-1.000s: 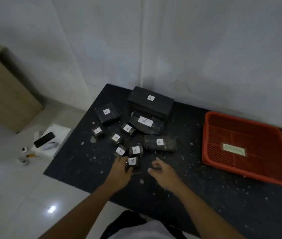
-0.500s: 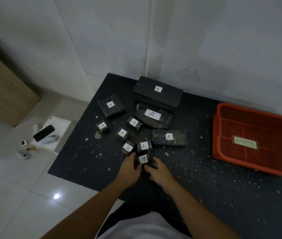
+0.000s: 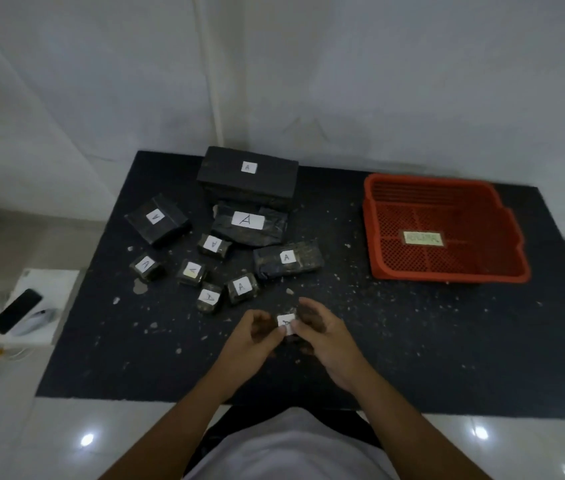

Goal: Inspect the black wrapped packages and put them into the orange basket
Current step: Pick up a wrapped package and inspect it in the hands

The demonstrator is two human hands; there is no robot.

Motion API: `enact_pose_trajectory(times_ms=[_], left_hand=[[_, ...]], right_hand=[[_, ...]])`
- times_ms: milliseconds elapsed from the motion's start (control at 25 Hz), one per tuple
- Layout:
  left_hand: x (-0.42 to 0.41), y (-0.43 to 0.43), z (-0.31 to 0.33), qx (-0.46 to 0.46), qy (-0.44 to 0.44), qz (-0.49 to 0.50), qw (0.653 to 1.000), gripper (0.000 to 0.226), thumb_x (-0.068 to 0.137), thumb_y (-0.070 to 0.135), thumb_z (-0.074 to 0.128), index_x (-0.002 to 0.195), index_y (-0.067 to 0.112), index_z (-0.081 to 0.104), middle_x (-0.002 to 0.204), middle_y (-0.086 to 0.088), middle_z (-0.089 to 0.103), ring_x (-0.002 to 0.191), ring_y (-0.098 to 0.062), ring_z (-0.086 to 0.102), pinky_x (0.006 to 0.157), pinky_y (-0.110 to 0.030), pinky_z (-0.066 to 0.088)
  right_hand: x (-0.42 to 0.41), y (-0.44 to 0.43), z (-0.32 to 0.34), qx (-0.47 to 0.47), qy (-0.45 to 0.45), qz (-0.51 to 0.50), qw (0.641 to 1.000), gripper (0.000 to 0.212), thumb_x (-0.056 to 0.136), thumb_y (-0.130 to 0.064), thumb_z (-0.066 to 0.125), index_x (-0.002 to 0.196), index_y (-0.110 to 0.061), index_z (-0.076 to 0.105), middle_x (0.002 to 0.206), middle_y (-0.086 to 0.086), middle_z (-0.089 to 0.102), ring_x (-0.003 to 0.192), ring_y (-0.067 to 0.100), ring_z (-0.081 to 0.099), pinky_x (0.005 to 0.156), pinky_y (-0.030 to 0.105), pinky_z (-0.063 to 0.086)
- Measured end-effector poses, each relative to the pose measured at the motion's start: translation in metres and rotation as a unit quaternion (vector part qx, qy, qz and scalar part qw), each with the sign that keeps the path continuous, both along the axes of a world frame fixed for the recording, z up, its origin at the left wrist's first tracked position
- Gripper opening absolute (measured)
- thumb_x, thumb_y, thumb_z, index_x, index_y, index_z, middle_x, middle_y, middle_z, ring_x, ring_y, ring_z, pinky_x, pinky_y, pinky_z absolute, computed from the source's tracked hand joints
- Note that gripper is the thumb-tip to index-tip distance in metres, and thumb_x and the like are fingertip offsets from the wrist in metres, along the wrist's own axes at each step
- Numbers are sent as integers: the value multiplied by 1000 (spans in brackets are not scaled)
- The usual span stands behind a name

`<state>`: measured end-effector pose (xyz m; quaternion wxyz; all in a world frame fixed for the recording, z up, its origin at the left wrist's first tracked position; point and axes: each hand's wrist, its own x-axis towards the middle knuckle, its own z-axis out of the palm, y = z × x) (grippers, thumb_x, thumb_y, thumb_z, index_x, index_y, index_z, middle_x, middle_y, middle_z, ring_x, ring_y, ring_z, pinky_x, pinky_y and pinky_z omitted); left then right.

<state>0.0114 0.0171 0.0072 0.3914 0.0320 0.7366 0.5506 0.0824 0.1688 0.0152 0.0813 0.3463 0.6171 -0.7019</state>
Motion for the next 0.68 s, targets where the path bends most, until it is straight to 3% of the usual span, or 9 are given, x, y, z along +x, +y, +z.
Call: enact_pose_trajectory(times_ms=[160,320,440,560,680], left_hand=[[8,16,24,88,13,-67,994,50,89,17,65,131,36,45,121,10,60,103,-1,65,81,-32,59],[17,26,28,90,71,-187,976,51,93,21,59,136,45,43,128,22,53,120,3,54,93,-35,55],[25,35,31,98,71,-188,975,49,95,22,56,139,40,41,126,15,60,113,3,59,96,-29,53],[38,44,31,88,94,-156,979,39,95,21,57,133,26,50,118,3,67,107,-5,65,94,-30,54],[53,58,30,66,136,-148,977,21,94,25,57,114,33,58,104,6,70,96,-2,67,87,-23,54]], right_hand=[[26,21,13,45,18,17,999,37,90,-9,70,121,-22,55,117,-4,70,102,12,66,77,19,50],[48,31,22,82,21,-10,996,22,89,-11,72,105,-21,62,105,-1,74,91,8,69,73,17,53],[67,36,26,79,41,-11,996,28,90,-19,71,117,-19,64,109,-1,74,98,10,71,82,23,58],[87,38,27,90,64,23,994,50,84,-17,78,130,-22,59,119,-3,72,111,9,68,96,28,55],[96,45,26,138,74,15,988,40,87,-14,74,125,-22,63,114,-4,73,107,8,69,95,29,55]])
